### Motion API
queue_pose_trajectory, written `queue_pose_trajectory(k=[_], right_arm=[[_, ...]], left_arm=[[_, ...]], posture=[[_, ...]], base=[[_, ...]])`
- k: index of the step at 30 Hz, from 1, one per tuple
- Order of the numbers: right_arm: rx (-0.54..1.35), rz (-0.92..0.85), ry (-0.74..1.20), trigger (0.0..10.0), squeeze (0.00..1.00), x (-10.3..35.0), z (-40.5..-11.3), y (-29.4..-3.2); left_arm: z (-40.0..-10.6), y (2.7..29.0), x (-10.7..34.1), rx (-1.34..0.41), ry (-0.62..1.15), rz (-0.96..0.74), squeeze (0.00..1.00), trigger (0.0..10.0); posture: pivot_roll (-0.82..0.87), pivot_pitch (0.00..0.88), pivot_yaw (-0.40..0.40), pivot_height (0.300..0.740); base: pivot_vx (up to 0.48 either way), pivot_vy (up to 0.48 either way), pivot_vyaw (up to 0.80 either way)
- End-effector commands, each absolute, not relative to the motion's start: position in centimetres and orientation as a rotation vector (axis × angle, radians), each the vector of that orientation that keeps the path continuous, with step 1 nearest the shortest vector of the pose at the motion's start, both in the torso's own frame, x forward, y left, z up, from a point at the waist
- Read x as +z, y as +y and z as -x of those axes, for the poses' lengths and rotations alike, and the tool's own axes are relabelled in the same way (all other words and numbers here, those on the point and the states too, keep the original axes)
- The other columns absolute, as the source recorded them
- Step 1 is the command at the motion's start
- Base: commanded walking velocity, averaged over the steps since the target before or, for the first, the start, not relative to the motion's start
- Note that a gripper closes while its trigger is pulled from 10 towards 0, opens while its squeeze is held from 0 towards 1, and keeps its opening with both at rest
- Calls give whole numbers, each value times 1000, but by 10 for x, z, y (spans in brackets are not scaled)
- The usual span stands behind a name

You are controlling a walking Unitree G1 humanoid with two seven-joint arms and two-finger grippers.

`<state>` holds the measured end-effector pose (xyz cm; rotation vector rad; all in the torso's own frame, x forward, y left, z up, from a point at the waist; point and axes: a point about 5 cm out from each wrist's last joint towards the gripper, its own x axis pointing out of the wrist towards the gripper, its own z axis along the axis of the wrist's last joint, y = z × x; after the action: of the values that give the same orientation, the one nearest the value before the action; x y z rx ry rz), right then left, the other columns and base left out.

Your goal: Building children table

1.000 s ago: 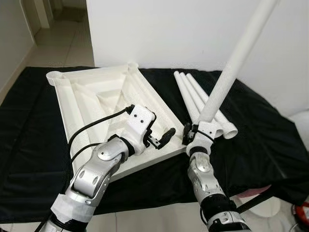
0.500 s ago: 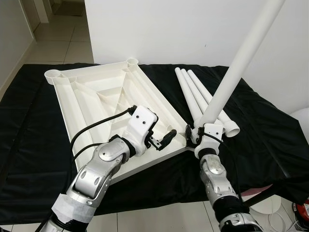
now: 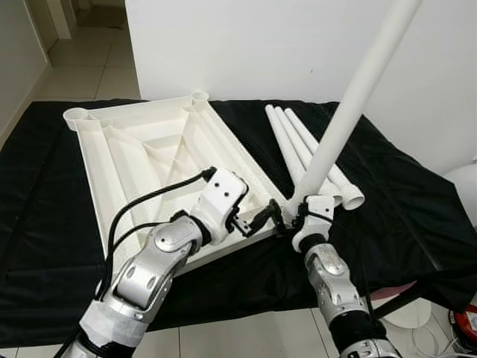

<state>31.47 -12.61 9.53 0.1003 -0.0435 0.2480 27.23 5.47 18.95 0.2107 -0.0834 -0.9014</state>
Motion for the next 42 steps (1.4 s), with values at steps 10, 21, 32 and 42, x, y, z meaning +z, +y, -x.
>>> queue_pose_trajectory(k=[10,21,32,42], right_arm=[[395,-117,29,10000,0,83,-306,-104],[465,-67,-87,10000,0,108,-299,-142],[493,-26,-119,10000,0,118,-300,-159],[495,26,-112,10000,0,121,-312,-162]], left_arm=[[-253,60,178,-1124,-20,-246,0,10000],[-266,69,157,-950,55,-257,0,10000],[-271,69,162,-945,52,-236,0,10000],[-277,66,166,-946,43,-210,0,10000]], posture=[[-35,0,-63,740],[-45,0,-56,740],[-53,0,-44,740],[-51,0,-13,740]], base=[[0,0,0],[0,0,0],[0,0,0],[0,0,0]])
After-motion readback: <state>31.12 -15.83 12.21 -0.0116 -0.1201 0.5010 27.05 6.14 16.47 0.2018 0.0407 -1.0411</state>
